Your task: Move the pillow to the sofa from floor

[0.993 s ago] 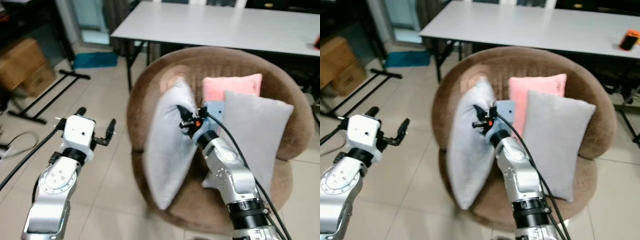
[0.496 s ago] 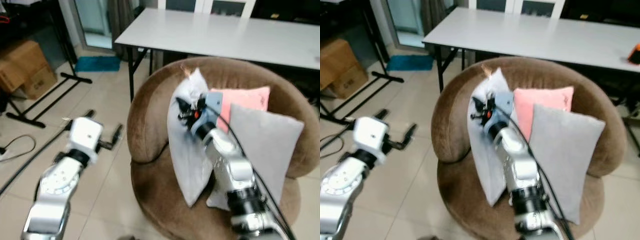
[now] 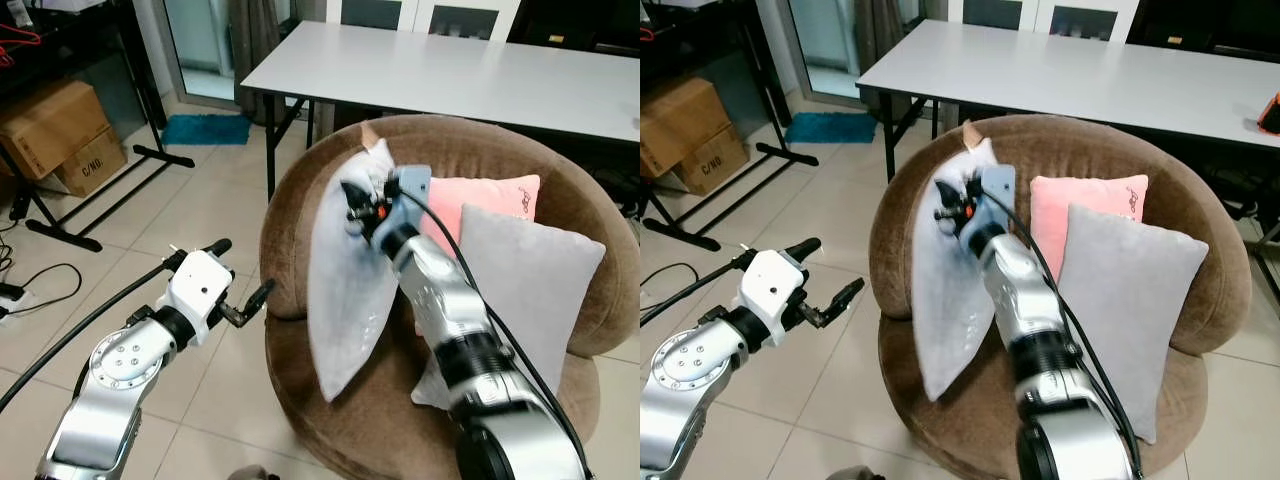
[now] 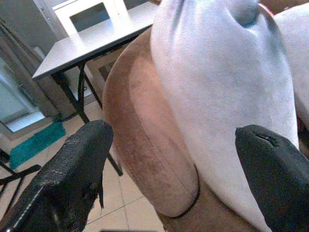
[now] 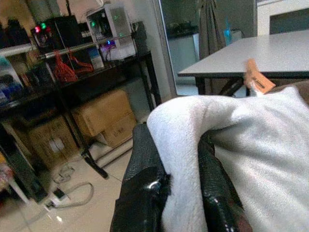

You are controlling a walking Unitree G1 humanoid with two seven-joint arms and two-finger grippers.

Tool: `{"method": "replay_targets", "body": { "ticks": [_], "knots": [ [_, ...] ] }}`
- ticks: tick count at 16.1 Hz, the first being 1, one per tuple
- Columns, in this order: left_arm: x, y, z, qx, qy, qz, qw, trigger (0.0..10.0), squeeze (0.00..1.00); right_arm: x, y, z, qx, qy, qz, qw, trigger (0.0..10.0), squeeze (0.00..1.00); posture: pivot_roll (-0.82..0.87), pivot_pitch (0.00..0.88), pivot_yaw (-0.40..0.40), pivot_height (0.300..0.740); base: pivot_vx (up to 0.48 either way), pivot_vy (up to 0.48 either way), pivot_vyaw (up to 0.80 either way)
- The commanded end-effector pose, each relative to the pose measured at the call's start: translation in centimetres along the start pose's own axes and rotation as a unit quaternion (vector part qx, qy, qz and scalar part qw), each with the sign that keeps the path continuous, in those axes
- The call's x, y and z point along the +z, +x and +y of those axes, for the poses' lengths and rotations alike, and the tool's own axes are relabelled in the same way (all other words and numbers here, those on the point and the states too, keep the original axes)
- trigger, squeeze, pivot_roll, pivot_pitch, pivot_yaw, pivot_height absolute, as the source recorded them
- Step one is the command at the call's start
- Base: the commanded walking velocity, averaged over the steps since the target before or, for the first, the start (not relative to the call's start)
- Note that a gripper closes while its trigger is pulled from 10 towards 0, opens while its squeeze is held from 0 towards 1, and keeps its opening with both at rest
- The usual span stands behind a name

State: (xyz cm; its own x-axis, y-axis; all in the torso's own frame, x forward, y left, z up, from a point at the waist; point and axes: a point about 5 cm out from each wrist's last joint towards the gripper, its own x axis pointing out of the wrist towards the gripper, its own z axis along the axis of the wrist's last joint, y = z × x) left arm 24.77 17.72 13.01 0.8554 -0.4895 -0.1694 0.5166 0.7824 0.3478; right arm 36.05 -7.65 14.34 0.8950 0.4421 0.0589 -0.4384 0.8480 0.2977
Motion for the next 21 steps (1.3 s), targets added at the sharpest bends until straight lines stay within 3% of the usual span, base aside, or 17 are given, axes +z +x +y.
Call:
{"method": "replay_targets", "body": {
  "ticks": [1,5,8,9,10,13,14,16,17,18,20,21],
  "knots": [
    [0.0,0.1,-0.1,-0.013,0.001,0.002,1.0,10.0,0.0,0.5,0.3,-0.7,-0.009,0.024,-0.021,0.999,10.0,0.0,0.05,0.0,-0.008,0.74,0.0,0.0,0.0],
    [-0.4,0.2,-0.4,-0.061,0.003,0.017,0.998,10.0,0.0,-2.7,-0.6,-3.8,-0.061,0.054,0.063,0.995,10.0,0.0,0.06,0.0,-0.016,0.74,0.0,0.0,0.0],
    [-0.6,0.3,-0.3,-0.069,0.009,0.021,0.997,10.0,0.0,-3.0,-2.0,-6.7,-0.115,0.025,0.09,0.989,10.0,0.0,0.07,0.0,-0.024,0.74,0.0,0.0,0.0],
    [-0.6,0.3,-0.3,-0.069,0.009,0.021,0.997,10.0,0.0,-2.7,-2.3,-7.4,-0.127,0.009,0.088,0.988,10.0,0.96,0.06,0.0,-0.022,0.74,0.0,0.0,0.0],
    [-0.7,0.4,-0.3,-0.07,0.009,0.021,0.997,10.0,0.0,-2.2,-2.7,-8.2,-0.135,-0.013,0.085,0.987,10.0,1.0,0.06,0.0,-0.02,0.74,0.0,0.0,0.0],
    [-0.8,0.6,-0.3,-0.076,0.009,0.019,0.997,10.0,0.0,-0.6,-3.2,-9.6,-0.122,-0.061,0.067,0.988,10.0,1.0,0.05,0.0,-0.008,0.74,0.0,0.0,0.0],
    [-0.9,0.9,-0.3,-0.078,0.01,0.017,0.997,10.0,0.0,1.5,-3.5,-10.9,-0.135,-0.105,0.039,0.984,10.0,1.0,0.03,0.0,0.006,0.74,0.0,0.0,0.0],
    [-0.9,1.0,-0.4,-0.063,0.002,0.01,0.998,10.0,0.0,2.8,-4.0,-11.8,-0.15,-0.115,0.009,0.982,10.0,1.0,0.02,0.0,0.002,0.74,0.0,0.0,0.0],
    [-1.0,1.0,-0.4,-0.047,-0.006,0.007,0.999,10.0,0.0,3.1,-4.3,-12.1,-0.156,-0.11,0.001,0.982,10.0,0.62,0.02,0.0,-0.002,0.74,0.0,0.0,0.0],
    [-1.2,0.9,-0.4,-0.005,-0.022,0.004,1.0,10.0,0.0,3.0,-4.9,-12.4,-0.148,-0.103,-0.006,0.984,10.0,0.0,0.01,0.0,-0.007,0.74,0.0,0.0,0.0],
    [-1.5,0.4,0.0,0.081,-0.051,0.0,0.995,10.0,0.0,1.2,-6.4,-11.3,-0.125,-0.122,-0.011,0.985,10.0,0.0,0.0,0.0,-0.004,0.74,0.0,0.0,0.0],
    [-1.5,0.1,0.3,0.124,-0.051,-0.002,0.991,10.0,0.0,0.3,-7.7,-10.1,-0.131,-0.1,-0.03,0.986,10.0,0.0,-0.01,0.0,-0.001,0.74,0.0,0.0,0.0]
  ]
}}
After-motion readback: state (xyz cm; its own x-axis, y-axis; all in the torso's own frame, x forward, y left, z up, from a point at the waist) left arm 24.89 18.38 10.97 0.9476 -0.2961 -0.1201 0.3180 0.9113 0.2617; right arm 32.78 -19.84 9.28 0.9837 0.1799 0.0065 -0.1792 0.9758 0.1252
